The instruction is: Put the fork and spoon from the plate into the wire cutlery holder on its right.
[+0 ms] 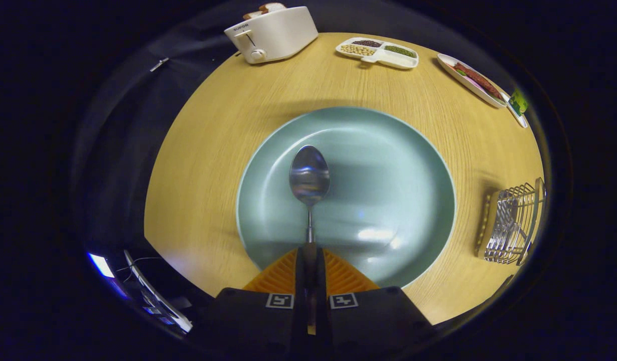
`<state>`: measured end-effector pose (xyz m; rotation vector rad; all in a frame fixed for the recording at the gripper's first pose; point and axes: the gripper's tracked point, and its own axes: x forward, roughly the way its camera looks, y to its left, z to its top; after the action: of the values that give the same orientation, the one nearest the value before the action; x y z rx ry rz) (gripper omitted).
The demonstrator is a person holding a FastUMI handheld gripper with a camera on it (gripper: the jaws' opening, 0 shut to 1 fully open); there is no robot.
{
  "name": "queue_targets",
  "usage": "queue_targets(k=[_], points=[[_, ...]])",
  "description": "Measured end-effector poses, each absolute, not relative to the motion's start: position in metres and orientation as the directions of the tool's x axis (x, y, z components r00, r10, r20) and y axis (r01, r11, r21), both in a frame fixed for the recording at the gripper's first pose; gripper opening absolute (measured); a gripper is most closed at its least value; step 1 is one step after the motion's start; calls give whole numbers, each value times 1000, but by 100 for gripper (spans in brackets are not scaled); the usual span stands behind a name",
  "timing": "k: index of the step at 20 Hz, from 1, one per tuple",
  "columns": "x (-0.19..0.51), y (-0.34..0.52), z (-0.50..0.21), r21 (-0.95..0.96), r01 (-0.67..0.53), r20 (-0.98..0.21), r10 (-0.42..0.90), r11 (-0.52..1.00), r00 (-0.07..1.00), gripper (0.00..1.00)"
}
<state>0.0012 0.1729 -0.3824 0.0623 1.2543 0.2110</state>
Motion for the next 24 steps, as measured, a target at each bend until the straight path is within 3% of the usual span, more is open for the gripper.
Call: queue_targets(k=[7, 14, 24], points=[[9, 171, -357, 246, -160, -905, 285, 956, 316, 8], [-4, 123, -278, 305, -203, -878, 357, 931, 319, 8], [-28, -33, -213, 220, -201, -925, 269, 955, 267, 8]])
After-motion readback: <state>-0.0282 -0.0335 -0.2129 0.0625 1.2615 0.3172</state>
